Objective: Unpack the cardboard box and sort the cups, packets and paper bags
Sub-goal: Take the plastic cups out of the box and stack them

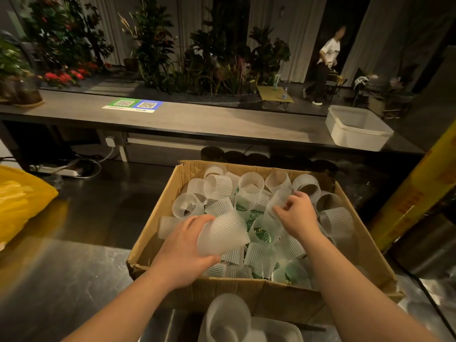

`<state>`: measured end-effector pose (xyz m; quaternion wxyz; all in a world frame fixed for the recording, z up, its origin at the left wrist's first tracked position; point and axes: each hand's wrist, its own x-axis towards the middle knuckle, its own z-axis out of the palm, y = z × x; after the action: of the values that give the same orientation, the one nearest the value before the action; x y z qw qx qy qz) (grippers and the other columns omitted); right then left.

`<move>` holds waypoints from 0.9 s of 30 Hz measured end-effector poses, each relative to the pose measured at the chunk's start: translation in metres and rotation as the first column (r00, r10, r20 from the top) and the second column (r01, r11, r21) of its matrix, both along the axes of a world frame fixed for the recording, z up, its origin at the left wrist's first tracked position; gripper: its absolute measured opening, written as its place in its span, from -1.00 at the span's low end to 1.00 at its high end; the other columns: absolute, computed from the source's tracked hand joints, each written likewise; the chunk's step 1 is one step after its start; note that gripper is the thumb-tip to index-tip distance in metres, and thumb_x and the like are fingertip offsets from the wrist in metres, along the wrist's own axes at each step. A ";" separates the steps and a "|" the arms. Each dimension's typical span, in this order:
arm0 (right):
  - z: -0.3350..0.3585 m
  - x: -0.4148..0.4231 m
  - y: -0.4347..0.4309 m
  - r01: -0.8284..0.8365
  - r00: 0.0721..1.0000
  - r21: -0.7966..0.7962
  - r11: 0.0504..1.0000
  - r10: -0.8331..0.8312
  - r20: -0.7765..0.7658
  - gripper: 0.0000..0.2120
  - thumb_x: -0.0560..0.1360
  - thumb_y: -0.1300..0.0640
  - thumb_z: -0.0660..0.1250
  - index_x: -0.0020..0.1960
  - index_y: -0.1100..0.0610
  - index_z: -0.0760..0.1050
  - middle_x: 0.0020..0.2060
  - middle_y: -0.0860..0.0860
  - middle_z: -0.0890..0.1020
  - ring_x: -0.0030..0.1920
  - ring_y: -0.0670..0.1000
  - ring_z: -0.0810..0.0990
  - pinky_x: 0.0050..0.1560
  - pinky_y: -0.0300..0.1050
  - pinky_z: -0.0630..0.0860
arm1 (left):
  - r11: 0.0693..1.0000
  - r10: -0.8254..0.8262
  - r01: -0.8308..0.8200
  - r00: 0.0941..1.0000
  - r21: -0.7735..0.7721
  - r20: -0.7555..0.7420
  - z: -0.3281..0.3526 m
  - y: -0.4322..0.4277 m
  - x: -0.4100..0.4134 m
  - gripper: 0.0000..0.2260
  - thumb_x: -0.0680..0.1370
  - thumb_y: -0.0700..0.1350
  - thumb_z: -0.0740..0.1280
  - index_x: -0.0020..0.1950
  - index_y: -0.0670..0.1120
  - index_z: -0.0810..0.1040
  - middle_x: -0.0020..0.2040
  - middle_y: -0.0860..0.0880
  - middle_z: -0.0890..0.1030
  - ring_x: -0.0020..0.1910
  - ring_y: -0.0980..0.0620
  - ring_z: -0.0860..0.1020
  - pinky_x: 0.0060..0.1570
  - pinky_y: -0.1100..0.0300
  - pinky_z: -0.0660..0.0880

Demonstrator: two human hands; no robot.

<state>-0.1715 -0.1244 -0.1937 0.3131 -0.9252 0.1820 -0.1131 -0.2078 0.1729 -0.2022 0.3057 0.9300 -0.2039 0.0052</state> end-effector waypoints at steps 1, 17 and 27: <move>0.006 -0.004 0.004 -0.026 0.998 0.115 0.993 0.020 0.052 -0.73 0.53 0.04 0.45 -0.15 0.25 0.56 0.45 0.05 0.41 0.43 0.07 0.40 0.31 0.04 0.40 | 1.000 0.001 -0.001 1.000 -0.001 -0.004 0.000 0.000 0.001 -0.26 0.42 0.22 0.53 0.47 0.30 0.19 0.29 0.36 0.23 0.26 0.25 0.26 0.34 0.09 0.35; 0.014 -0.050 0.060 -0.506 0.784 0.651 0.566 0.616 0.074 -0.34 0.44 -0.29 0.35 0.50 -0.37 0.24 0.51 0.00 0.28 0.42 0.04 0.40 0.45 0.06 0.41 | 1.000 0.011 -0.011 1.000 0.003 -0.012 0.000 0.000 0.000 -0.26 0.40 0.19 0.54 0.46 0.29 0.21 0.32 0.33 0.29 0.27 0.22 0.32 0.31 0.08 0.43; 0.016 -0.019 0.033 -0.166 0.983 0.209 0.964 0.145 0.111 -0.90 0.63 0.16 0.32 0.11 0.04 0.58 -0.04 -0.06 0.64 0.00 0.02 0.63 0.07 -0.03 0.62 | 0.999 0.049 -0.049 0.998 0.004 -0.039 -0.002 -0.001 0.000 -0.27 0.42 0.22 0.52 0.48 0.26 0.21 0.30 0.29 0.29 0.26 0.18 0.33 0.29 0.08 0.43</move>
<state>-0.1910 -0.0911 -0.1781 0.4284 -0.8905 0.1049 -0.1114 -0.2074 0.1719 -0.2039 0.3079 0.9352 -0.1750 -0.0058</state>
